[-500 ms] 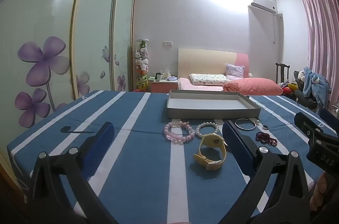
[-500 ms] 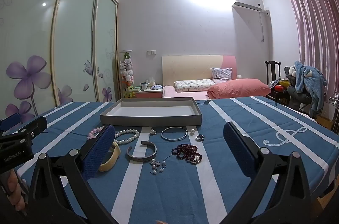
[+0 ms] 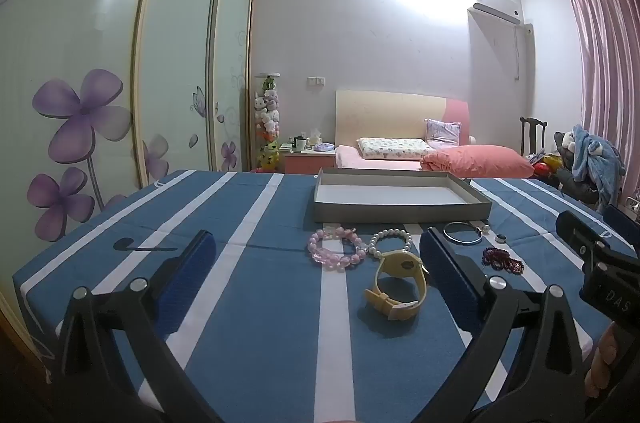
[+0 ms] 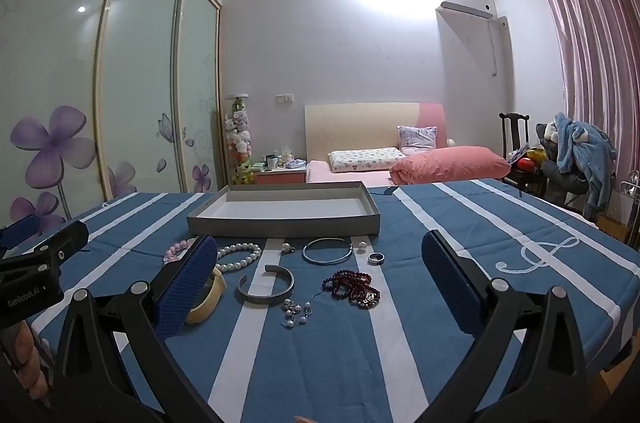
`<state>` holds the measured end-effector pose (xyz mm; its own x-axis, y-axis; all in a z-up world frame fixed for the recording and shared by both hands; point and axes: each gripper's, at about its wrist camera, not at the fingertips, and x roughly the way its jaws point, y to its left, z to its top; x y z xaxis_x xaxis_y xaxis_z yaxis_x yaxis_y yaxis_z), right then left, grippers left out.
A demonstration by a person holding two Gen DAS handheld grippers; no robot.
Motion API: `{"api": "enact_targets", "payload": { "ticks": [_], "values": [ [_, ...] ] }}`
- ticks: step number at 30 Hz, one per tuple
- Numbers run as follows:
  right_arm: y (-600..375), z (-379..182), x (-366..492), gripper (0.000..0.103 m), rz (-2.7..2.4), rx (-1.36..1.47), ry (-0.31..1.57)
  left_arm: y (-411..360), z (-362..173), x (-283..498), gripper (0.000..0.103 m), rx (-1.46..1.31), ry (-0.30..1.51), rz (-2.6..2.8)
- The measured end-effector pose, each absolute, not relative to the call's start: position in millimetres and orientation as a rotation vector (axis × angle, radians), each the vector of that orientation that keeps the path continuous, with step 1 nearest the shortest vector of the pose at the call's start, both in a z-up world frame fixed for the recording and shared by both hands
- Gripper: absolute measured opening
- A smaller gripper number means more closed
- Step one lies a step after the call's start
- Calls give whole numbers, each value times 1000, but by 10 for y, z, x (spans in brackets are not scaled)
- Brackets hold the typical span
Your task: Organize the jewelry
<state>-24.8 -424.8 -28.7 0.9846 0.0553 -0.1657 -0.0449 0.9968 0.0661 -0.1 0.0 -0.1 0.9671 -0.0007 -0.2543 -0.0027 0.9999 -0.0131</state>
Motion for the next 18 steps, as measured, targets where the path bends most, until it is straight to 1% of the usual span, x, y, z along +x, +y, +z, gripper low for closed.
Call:
{"api": "enact_targets", "payload": {
  "ticks": [18],
  "values": [
    [-4262,-291,-245,101,50,66,171,-2,-3,1,99,-12,261,1]
  ]
}}
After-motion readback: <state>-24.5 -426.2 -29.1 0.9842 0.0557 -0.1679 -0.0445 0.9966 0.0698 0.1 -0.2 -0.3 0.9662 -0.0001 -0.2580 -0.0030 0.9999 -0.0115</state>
